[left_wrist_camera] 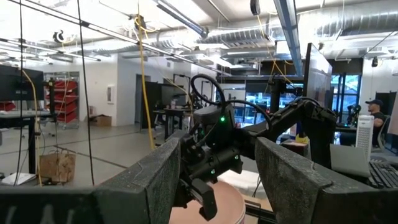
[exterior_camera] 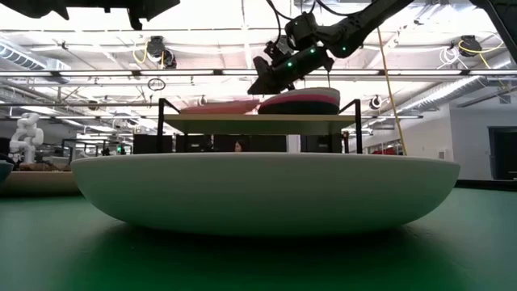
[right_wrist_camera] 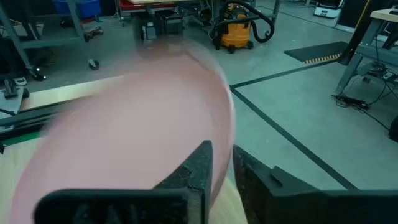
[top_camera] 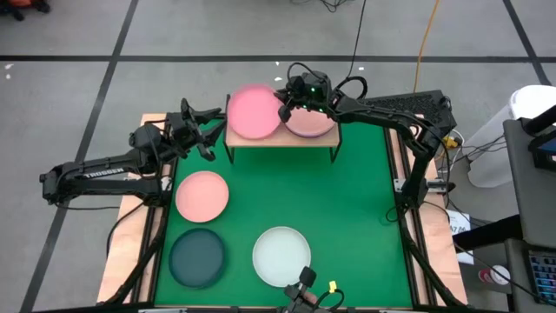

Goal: Place and stack plates onto a shelf
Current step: Put the light pink plate on the shelf

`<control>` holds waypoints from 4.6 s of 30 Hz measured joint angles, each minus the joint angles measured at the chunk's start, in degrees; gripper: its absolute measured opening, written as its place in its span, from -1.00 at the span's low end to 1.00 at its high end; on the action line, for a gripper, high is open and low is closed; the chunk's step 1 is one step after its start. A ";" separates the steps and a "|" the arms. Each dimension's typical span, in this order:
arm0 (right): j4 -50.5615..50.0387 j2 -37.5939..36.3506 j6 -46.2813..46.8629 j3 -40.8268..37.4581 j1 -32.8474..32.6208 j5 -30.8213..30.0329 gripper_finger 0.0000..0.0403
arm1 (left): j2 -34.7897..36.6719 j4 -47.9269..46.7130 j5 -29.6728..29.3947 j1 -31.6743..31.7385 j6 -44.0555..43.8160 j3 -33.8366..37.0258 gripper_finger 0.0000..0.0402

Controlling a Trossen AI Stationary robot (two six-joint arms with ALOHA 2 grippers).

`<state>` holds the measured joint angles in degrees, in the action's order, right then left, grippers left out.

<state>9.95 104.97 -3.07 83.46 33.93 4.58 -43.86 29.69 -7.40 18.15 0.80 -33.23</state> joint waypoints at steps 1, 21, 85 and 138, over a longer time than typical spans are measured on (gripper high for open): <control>0.00 0.00 0.00 0.01 0.00 0.00 -0.71 | 0.00 0.01 0.00 0.00 0.00 0.00 0.06; -4.41 -2.58 -7.81 0.00 -3.11 4.48 -0.60 | 0.00 -1.58 -0.03 0.04 0.35 0.00 0.06; -8.06 -76.88 -10.62 -48.73 -39.32 -10.83 -0.60 | -43.97 -54.57 -13.42 6.66 23.32 -35.45 0.06; -8.50 -76.74 -10.67 -48.92 -39.30 -10.51 -0.60 | -46.34 -69.23 -9.81 -0.13 17.44 -42.36 -0.84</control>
<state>1.45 28.23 -13.74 34.54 -5.37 -5.93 -90.19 -39.54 -17.21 18.02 18.24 -75.59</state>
